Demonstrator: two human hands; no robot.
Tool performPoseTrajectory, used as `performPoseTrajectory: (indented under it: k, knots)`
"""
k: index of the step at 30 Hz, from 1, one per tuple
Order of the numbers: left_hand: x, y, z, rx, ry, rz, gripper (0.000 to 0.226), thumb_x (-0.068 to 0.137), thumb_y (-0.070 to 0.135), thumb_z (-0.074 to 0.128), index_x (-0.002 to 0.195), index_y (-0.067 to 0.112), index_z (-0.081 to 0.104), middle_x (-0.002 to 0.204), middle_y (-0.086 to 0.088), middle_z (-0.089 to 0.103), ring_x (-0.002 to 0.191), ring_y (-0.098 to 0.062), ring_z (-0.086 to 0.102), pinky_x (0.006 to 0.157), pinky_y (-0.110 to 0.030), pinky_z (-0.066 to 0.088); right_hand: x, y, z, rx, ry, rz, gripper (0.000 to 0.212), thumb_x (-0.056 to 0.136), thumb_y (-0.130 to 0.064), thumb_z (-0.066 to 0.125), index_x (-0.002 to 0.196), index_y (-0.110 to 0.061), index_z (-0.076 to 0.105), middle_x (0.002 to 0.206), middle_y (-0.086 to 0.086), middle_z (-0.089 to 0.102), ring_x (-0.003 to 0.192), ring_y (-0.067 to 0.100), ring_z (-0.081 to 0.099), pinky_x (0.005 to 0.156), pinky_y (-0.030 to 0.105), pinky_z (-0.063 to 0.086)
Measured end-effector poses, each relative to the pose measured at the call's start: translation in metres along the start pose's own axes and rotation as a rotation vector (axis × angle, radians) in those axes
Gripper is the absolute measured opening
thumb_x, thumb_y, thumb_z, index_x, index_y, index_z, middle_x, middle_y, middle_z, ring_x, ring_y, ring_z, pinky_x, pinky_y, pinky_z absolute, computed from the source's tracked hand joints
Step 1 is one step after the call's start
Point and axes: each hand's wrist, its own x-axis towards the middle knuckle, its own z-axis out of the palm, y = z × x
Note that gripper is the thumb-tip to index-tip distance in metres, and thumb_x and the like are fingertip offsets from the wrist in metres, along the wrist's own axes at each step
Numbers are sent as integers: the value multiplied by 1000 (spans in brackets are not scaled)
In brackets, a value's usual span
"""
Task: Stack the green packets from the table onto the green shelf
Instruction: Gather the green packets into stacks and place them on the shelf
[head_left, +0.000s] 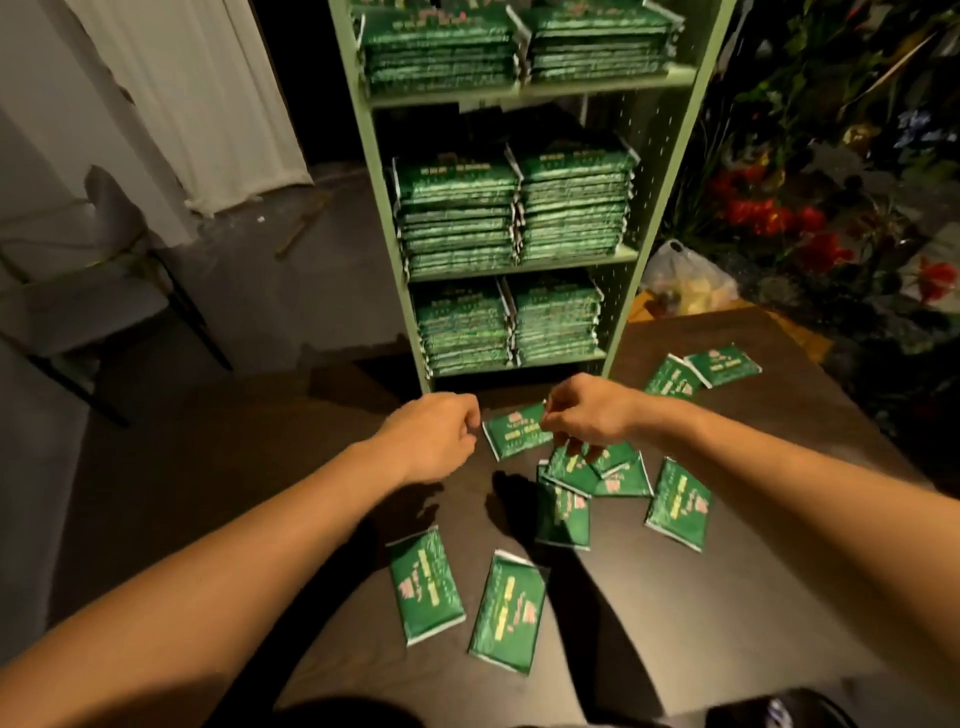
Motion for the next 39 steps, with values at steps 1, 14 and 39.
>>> performPoseTrajectory:
  k: [1, 14, 39]
  knots:
    - [-4, -10, 17, -16, -41, -20, 15, 98, 27, 55, 114, 26, 58, 107, 8, 60, 102, -18, 58, 87, -36, 50, 0, 9, 16, 5, -44, 53, 21, 101, -20, 57, 99, -1, 66, 83, 10, 69, 68, 21, 68, 52, 31, 57]
    - [-48, -92, 162, 132, -323, -130, 103, 80, 35, 84, 159, 26, 18, 159, 4, 22, 143, -26, 27, 116, -39, 35, -7, 75, 187, -434, -67, 38, 83, 70, -40, 87, 135, -17, 41, 130, 9, 44, 120, 31, 47, 100, 37, 43]
    - [-36, -91, 204, -660, 11, -468, 27, 101, 17, 56, 127, 22, 53, 121, -2, 64, 100, -23, 63, 85, -33, 51, -19, 105, 190, 808, -44, 420, 24, 92, 6, 62, 106, -13, 58, 98, 8, 64, 80, 20, 64, 60, 32, 55]
